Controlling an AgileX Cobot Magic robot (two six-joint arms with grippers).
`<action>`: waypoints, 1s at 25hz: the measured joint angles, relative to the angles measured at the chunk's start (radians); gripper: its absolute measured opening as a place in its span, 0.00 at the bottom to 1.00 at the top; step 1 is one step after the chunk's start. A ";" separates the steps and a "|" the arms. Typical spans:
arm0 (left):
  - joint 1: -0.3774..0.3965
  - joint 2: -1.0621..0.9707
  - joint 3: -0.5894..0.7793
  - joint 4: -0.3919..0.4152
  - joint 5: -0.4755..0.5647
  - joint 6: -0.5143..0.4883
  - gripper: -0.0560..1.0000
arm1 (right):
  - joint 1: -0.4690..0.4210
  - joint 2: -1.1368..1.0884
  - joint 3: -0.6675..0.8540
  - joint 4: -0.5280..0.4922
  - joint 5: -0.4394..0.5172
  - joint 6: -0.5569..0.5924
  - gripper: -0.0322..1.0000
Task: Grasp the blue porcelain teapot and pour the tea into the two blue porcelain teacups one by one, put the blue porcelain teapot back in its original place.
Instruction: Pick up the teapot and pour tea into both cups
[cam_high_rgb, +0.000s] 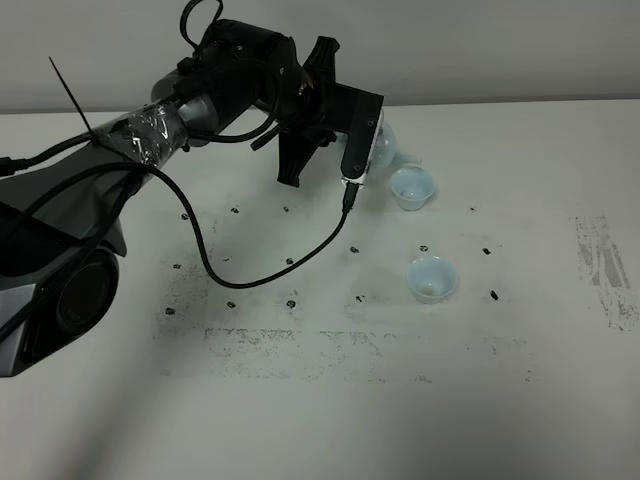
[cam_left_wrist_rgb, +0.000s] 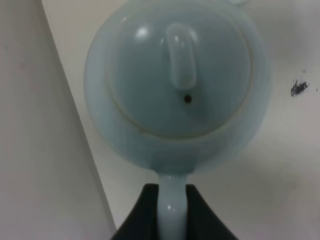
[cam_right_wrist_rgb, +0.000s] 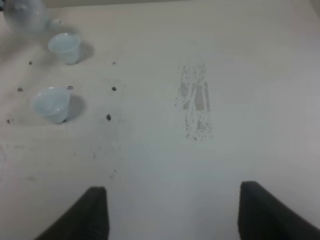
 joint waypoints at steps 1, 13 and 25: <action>0.000 0.000 0.000 0.002 0.000 0.003 0.10 | 0.000 0.000 0.000 0.000 0.000 0.000 0.55; 0.000 -0.002 0.000 0.016 -0.051 0.048 0.10 | 0.000 0.000 0.000 0.000 0.000 0.000 0.55; -0.001 -0.004 0.000 0.033 -0.050 0.188 0.10 | 0.000 0.000 0.000 0.000 0.000 0.000 0.55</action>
